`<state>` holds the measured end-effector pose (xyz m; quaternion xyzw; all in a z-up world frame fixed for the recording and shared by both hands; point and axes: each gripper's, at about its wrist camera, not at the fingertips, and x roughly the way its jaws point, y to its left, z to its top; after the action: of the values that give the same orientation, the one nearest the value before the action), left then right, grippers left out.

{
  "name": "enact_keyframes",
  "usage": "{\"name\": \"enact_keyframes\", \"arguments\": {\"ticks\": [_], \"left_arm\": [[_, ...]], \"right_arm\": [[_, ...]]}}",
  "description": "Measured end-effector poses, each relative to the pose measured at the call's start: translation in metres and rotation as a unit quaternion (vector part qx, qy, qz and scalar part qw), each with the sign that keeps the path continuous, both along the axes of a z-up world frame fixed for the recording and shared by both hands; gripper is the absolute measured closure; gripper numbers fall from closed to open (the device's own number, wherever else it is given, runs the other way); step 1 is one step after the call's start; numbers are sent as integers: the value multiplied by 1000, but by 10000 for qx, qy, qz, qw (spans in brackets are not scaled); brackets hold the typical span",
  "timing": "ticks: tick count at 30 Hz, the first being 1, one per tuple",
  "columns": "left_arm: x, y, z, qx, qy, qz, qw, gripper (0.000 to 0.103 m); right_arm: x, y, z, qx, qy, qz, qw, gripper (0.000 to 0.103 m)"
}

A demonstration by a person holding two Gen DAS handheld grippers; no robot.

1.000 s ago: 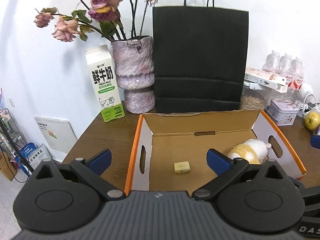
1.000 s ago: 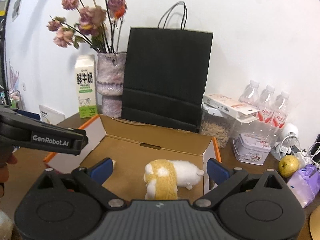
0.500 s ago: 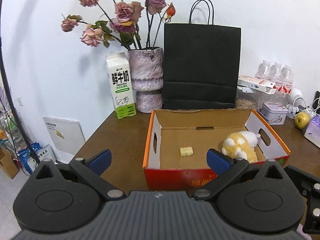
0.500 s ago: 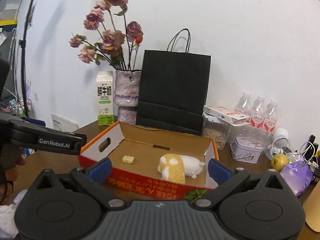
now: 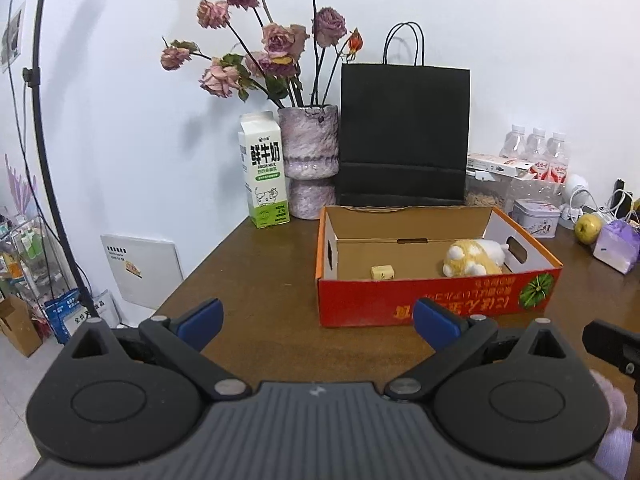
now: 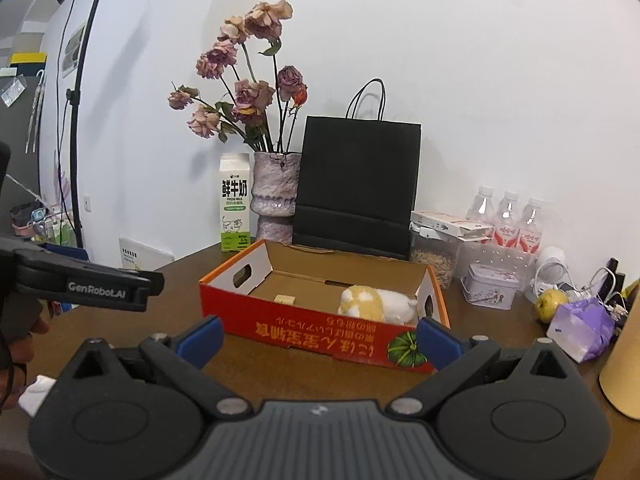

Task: Organize objects
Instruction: 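Grasp the red rose with the right gripper while the left gripper approaches the white cloth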

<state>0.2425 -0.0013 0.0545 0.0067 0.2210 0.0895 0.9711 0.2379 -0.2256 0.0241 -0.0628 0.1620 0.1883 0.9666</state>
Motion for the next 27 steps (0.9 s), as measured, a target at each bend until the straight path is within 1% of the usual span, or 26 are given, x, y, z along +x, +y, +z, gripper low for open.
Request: {"name": "enact_keyframes", "arguments": {"ticks": [6, 17, 22, 27], "left_arm": [[-33, 4, -11, 27, -81, -34, 10000, 0], [-77, 16, -37, -229, 32, -74, 9997, 0], [-93, 20, -49, -258, 137, -155, 9995, 0], [-106, 27, -59, -276, 189, -125, 9994, 0]], "right_arm": [[-31, -6, -15, 59, -13, -68, 10000, 0], [-77, -22, -44, 54, 142, -247, 9996, 0], [-92, -31, -57, 57, 259, -338, 9991, 0], [-99, -39, -74, 25, 483, -430, 9979, 0]]}}
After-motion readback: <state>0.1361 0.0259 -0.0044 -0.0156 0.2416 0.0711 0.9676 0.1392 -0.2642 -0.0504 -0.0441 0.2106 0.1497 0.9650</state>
